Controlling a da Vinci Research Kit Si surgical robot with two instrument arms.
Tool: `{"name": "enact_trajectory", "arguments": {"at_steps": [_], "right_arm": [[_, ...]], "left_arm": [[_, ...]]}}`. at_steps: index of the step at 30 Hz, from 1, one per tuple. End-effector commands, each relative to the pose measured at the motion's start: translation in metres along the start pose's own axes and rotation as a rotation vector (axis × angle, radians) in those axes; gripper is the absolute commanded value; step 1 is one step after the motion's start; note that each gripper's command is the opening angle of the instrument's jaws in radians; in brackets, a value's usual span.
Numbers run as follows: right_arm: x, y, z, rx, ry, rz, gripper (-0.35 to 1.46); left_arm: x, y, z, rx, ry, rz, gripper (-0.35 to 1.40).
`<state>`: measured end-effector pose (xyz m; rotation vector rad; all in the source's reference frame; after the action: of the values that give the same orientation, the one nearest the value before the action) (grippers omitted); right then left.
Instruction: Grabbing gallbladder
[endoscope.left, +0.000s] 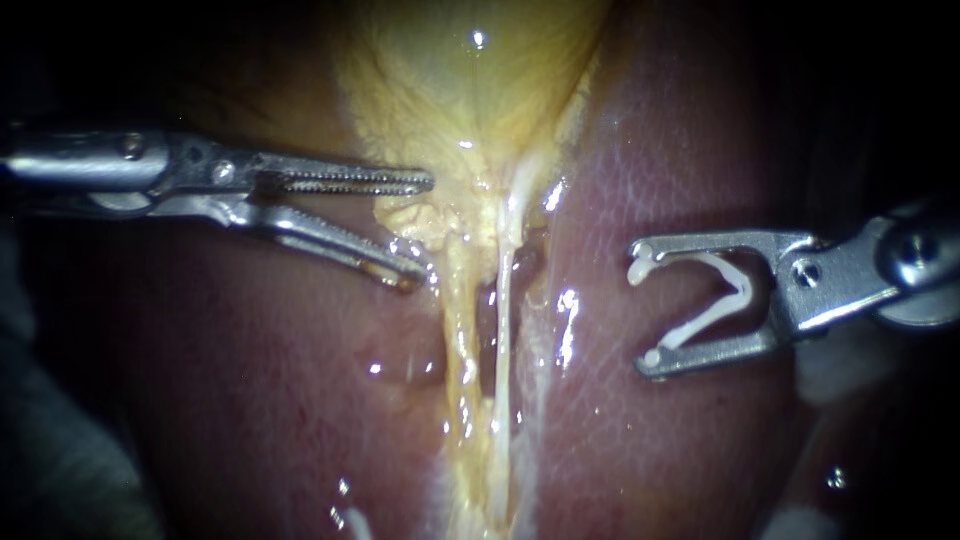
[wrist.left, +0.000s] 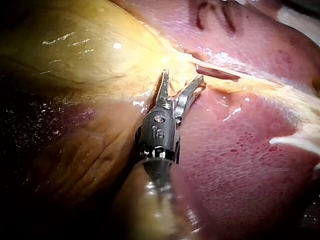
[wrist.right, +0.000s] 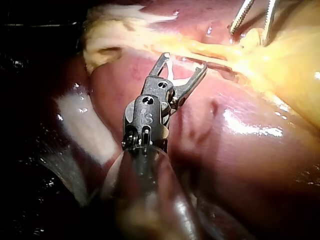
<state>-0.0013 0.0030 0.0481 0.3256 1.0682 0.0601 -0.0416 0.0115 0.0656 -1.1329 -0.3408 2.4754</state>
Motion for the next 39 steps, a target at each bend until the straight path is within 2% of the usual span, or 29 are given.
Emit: {"name": "enact_trajectory", "arguments": {"at_steps": [1, 9, 16, 28, 39], "right_arm": [[0.0, 0.0, 0.0, 0.0, 0.0, 0.0, 0.49], [0.0, 0.0, 0.0, 0.0, 0.0, 0.0, 0.49], [0.0, 0.0, 0.0, 0.0, 0.0, 0.0, 0.49], [0.0001, 0.0, 0.0, 0.0, 0.0, 0.0, 0.49], [0.0001, 0.0, 0.0, 0.001, 0.0, 0.0, 0.49]], "left_arm": [[-0.0001, -0.0001, 0.0001, -0.001, -0.001, 0.0, 0.44], [-0.001, -0.0011, 0.0015, 0.003, -0.016, 0.012, 0.44], [-0.0009, -0.0013, 0.0022, 0.006, -0.022, -0.024, 0.37], [-0.0006, -0.0016, 0.0019, 0.004, -0.023, -0.132, 0.02], [-0.0007, -0.0017, 0.0017, -0.005, -0.027, -0.19, -0.35]]}}
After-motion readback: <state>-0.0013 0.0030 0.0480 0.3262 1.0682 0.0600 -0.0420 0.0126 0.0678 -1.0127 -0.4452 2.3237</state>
